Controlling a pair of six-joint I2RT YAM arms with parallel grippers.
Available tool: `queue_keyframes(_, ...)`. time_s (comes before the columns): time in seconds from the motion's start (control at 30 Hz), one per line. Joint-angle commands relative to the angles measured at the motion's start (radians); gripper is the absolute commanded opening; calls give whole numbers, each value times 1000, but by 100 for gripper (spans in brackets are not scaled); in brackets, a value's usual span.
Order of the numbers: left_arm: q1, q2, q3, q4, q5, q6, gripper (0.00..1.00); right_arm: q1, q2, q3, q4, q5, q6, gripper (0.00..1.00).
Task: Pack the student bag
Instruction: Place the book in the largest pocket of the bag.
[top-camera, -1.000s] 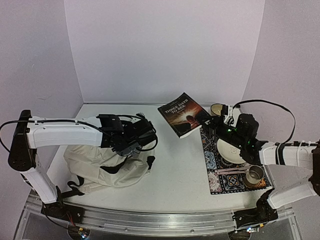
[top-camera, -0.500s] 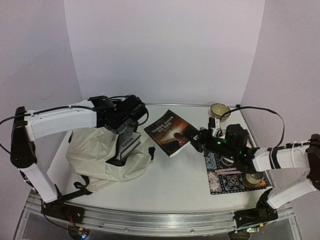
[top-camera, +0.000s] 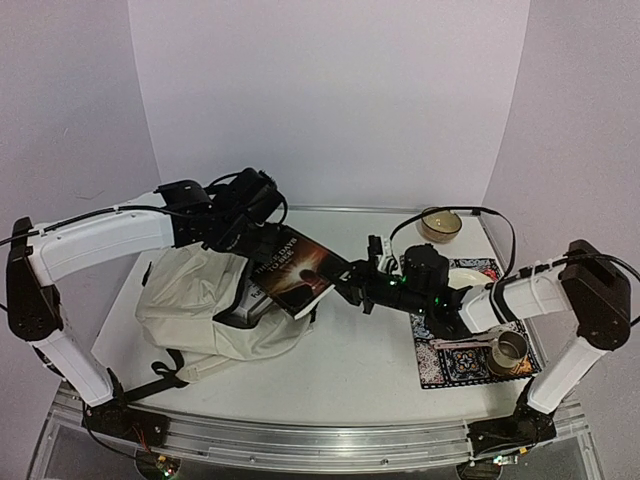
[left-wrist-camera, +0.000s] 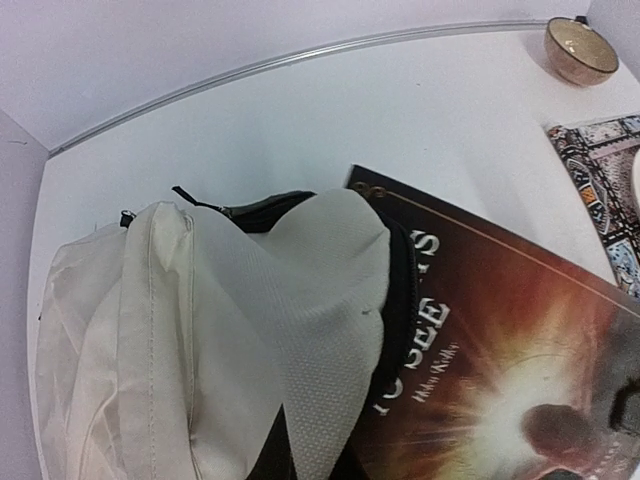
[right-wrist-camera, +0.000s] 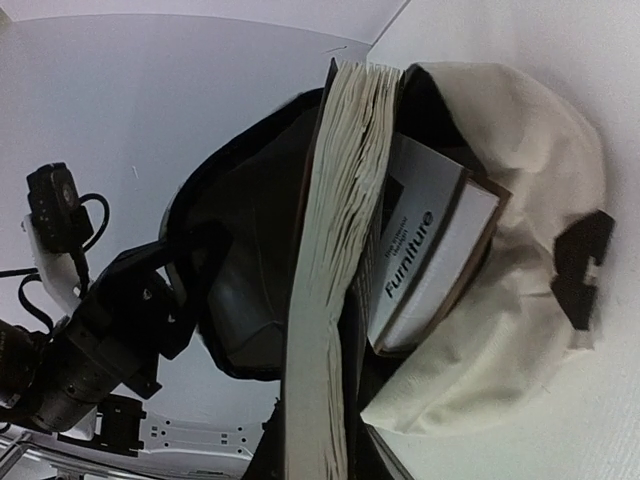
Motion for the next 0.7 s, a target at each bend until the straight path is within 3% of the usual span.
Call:
queue_keyframes(0.0, -5, -91, 4, 158, 96, 23, 0, 29, 60, 135, 201, -43, 43, 0)
queue_keyframes(0.3, -5, -163, -35, 310, 129, 8, 0, 91, 181, 182, 204, -44, 88, 0)
queue_keyframes(0.47, -5, -169, -53, 344, 280, 45, 0, 92, 208, 227, 150, -25, 67, 0)
queue_keyframes(0.67, -6, -221, -113, 352, 444, 62, 0, 92, 259, 385, -51, -20, -18, 0)
